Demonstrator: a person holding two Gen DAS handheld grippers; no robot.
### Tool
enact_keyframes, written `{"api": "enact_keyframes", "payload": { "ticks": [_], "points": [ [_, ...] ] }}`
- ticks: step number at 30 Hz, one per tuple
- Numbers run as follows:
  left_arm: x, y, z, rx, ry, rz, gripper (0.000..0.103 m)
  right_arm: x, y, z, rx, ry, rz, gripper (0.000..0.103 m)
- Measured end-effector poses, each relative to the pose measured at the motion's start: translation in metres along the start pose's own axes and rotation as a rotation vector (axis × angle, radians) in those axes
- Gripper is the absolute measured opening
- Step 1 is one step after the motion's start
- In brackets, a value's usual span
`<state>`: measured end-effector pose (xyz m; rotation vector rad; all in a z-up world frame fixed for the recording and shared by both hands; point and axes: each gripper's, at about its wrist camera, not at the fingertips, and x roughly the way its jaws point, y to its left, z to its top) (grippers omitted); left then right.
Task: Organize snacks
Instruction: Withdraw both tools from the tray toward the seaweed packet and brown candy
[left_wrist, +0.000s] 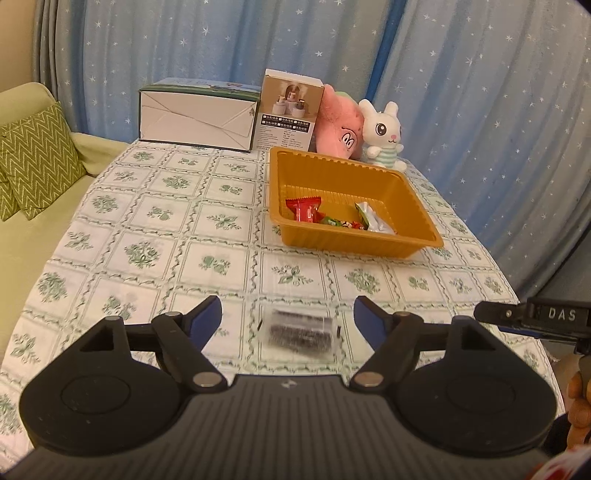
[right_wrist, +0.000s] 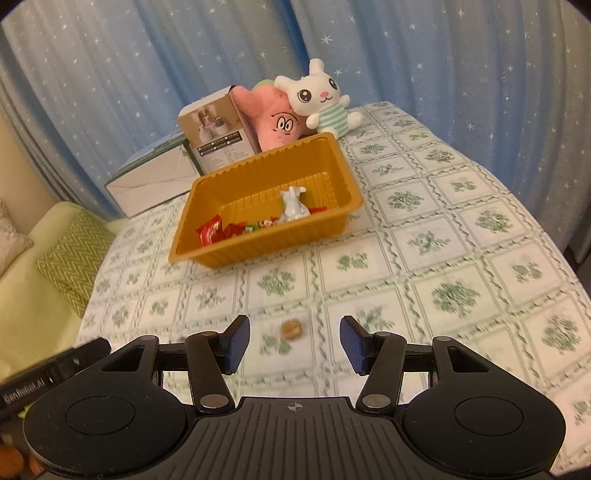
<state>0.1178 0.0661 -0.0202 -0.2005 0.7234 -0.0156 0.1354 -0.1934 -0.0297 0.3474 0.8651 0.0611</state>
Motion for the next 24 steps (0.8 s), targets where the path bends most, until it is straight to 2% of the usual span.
{"api": "enact_keyframes", "payload": {
  "ticks": [13,24],
  "points": [
    [-0.03,-0.004,-0.028,0.033,0.02,0.005,0.08,-0.027,-0.006,-0.038,-0.035,0.024,-0.023,0.055],
    [-0.032,-0.006,-0.033,0.045,0.03,0.006,0.083,-0.03,-0.009,-0.045,-0.028,0.029,-0.026,0.055]
  ]
}}
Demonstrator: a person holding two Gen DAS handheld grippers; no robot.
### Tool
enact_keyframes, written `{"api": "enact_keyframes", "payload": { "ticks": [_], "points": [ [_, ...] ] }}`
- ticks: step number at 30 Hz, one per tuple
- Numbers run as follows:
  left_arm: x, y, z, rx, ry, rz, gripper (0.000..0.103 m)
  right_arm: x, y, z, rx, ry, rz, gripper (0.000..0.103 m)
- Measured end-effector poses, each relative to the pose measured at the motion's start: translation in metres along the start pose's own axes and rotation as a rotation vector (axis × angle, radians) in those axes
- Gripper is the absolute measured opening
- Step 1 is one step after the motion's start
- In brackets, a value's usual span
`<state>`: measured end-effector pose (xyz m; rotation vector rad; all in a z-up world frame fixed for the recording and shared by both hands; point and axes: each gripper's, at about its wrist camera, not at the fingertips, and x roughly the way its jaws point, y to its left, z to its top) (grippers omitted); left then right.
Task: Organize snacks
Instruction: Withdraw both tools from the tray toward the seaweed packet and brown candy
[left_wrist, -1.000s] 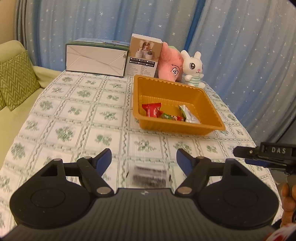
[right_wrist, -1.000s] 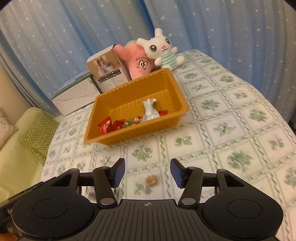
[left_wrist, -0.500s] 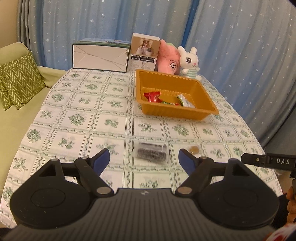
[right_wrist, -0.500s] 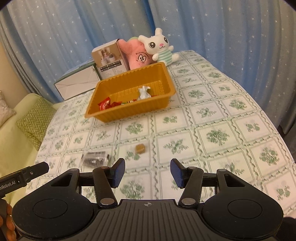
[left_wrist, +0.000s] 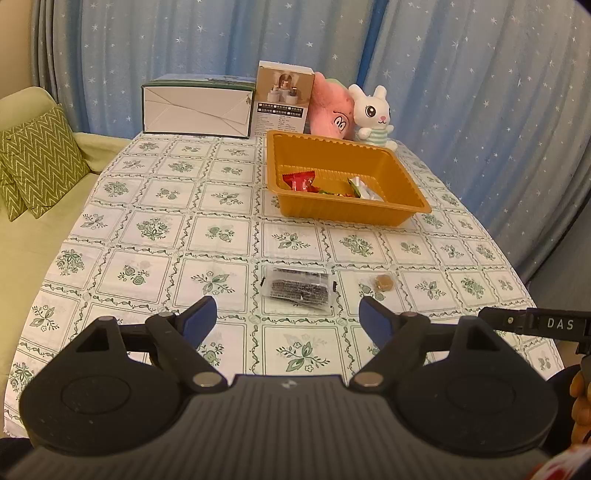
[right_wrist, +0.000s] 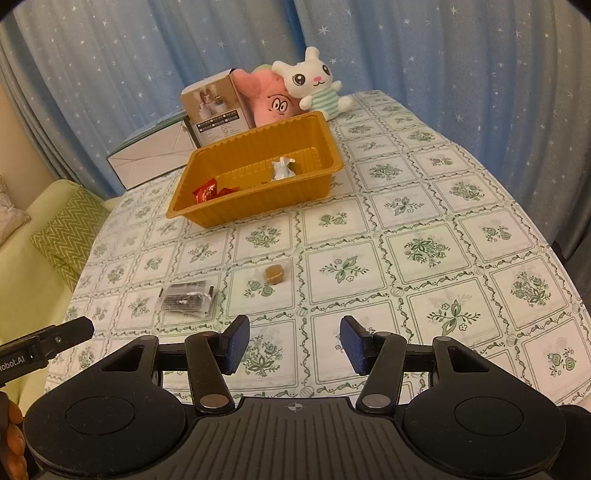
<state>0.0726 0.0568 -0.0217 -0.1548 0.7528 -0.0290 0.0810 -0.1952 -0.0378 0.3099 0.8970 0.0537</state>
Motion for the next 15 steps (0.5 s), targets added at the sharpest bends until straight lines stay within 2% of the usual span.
{"api": "enact_keyframes", "payload": {
  "ticks": [8,15],
  "points": [
    [0.008,0.001,-0.005,0.034,0.033,-0.002,0.083,0.003,-0.004,-0.002,0.006,0.006,-0.008,0.055],
    [0.024,0.001,-0.003,0.116,0.079,-0.001,0.083,0.011,-0.008,-0.003,0.011,0.015,-0.018,0.055]
  ]
}}
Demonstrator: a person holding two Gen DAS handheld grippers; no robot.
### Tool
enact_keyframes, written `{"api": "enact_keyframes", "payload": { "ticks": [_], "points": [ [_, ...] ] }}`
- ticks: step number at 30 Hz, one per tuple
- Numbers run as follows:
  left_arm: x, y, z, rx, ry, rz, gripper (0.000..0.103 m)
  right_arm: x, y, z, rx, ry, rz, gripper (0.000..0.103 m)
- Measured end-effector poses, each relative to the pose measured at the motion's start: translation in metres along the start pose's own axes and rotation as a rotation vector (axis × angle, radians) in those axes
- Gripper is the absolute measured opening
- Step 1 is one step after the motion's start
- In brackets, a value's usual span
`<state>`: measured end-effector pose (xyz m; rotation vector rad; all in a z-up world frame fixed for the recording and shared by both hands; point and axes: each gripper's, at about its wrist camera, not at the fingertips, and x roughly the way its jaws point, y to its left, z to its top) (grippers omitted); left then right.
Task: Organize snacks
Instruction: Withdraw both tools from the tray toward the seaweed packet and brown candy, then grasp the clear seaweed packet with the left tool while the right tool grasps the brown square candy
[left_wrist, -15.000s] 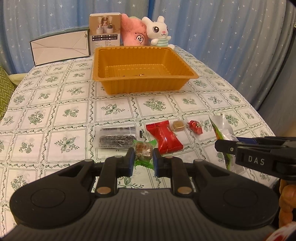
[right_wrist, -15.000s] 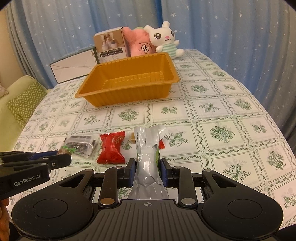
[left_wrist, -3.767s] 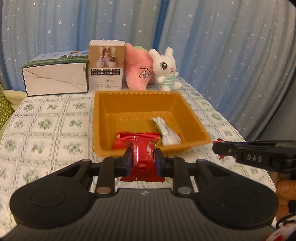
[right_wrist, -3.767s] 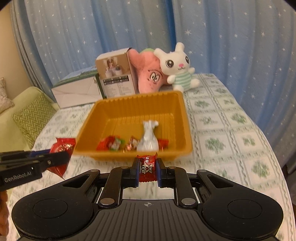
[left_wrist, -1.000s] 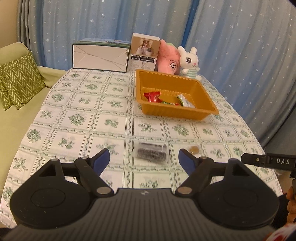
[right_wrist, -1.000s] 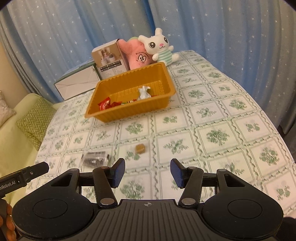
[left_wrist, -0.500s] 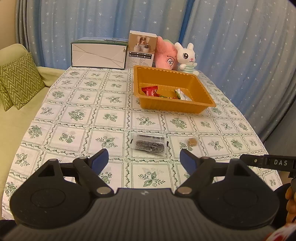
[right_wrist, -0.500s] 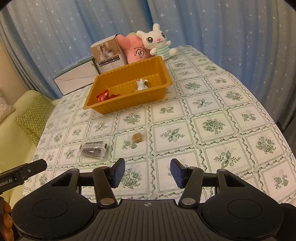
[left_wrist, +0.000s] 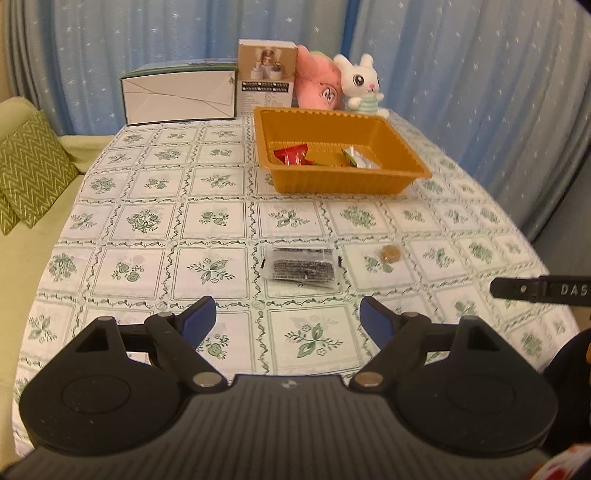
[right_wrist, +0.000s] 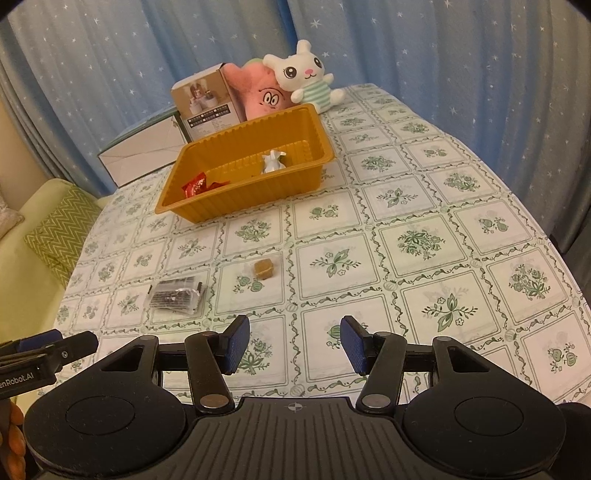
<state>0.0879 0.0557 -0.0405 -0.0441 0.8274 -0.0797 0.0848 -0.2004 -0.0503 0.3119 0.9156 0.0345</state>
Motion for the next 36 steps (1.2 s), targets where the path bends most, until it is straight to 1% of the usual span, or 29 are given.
{"api": "enact_keyframes", "payload": {
  "ticks": [5,10,14,19,21,24,27,29,31,36],
  "points": [
    [0.018,-0.002,0.003,0.111,0.025,0.017,0.083,0.011,-0.001,0.0,0.001,0.013,-0.004,0.055],
    [0.041,-0.004,0.008,0.22,0.04,0.013,0.083,0.026,-0.002,0.001,-0.002,0.032,-0.011,0.055],
    [0.064,-0.008,0.012,0.334,0.05,-0.001,0.083,0.039,-0.002,0.003,-0.001,0.046,-0.015,0.055],
    [0.093,-0.017,0.012,0.503,0.053,0.018,0.083,0.055,-0.002,0.009,0.001,0.058,-0.019,0.055],
    [0.104,-0.02,0.013,0.556,0.061,0.013,0.083,0.062,-0.003,0.01,0.003,0.065,-0.02,0.055],
    [0.117,-0.023,0.016,0.609,0.064,-0.017,0.083,0.07,-0.003,0.012,0.003,0.073,-0.021,0.055],
    [0.131,-0.025,0.019,0.653,0.083,-0.049,0.083,0.076,-0.004,0.015,0.009,0.081,-0.02,0.055],
    [0.138,-0.025,0.022,0.663,0.092,-0.061,0.083,0.08,-0.004,0.017,0.011,0.08,-0.022,0.055],
    [0.143,-0.023,0.026,0.65,0.096,-0.075,0.083,0.082,-0.005,0.019,0.016,0.079,-0.025,0.055],
    [0.156,-0.018,0.037,0.579,0.117,-0.114,0.082,0.089,-0.008,0.023,0.025,0.08,-0.033,0.055]
  ]
}}
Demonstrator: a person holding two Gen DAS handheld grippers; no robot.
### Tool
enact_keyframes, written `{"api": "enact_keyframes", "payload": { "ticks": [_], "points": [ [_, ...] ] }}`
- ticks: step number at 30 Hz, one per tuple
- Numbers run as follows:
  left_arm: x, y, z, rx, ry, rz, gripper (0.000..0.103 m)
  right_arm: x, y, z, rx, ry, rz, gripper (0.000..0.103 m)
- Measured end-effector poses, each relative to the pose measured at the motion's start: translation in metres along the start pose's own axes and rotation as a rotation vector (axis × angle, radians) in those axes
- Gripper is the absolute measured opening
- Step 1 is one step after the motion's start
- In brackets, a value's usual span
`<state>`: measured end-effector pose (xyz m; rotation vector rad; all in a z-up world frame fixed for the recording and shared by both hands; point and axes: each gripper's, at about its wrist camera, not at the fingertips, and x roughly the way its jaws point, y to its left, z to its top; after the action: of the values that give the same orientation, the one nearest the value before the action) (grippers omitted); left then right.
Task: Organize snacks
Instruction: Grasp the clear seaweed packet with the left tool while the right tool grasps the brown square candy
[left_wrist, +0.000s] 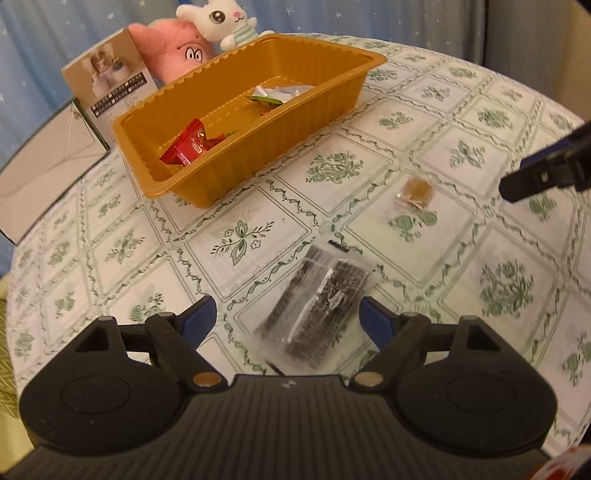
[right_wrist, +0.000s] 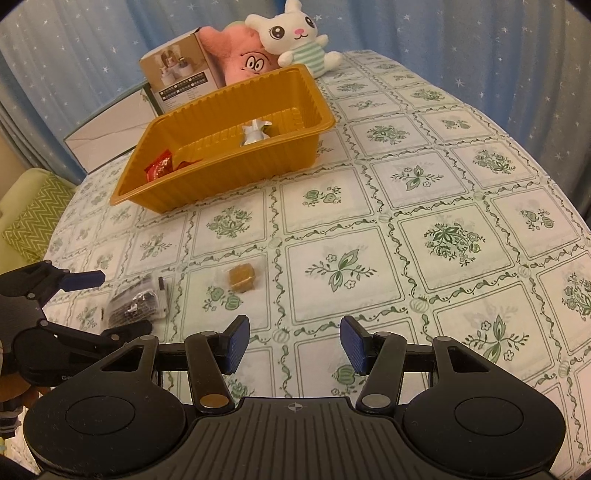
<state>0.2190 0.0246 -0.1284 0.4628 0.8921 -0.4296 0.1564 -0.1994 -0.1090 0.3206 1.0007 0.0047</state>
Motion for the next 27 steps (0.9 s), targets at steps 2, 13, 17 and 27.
{"api": "enact_keyframes", "payload": {
  "ticks": [2,13,17,27],
  "points": [
    [0.004,0.007,0.001,-0.067,0.009,-0.034,0.078,0.002,0.0,0.001,0.001,0.0,0.0,0.055],
    [0.004,0.013,0.0,-0.276,0.01,-0.058,0.036,0.011,0.006,0.006,-0.009,0.003,0.009,0.055],
    [-0.002,0.013,-0.006,-0.349,0.007,-0.017,0.035,0.019,0.014,0.008,-0.04,-0.001,0.031,0.055],
    [-0.025,0.014,-0.021,-0.539,-0.04,0.003,0.034,0.056,0.038,0.012,-0.183,-0.037,0.03,0.055]
  ]
}}
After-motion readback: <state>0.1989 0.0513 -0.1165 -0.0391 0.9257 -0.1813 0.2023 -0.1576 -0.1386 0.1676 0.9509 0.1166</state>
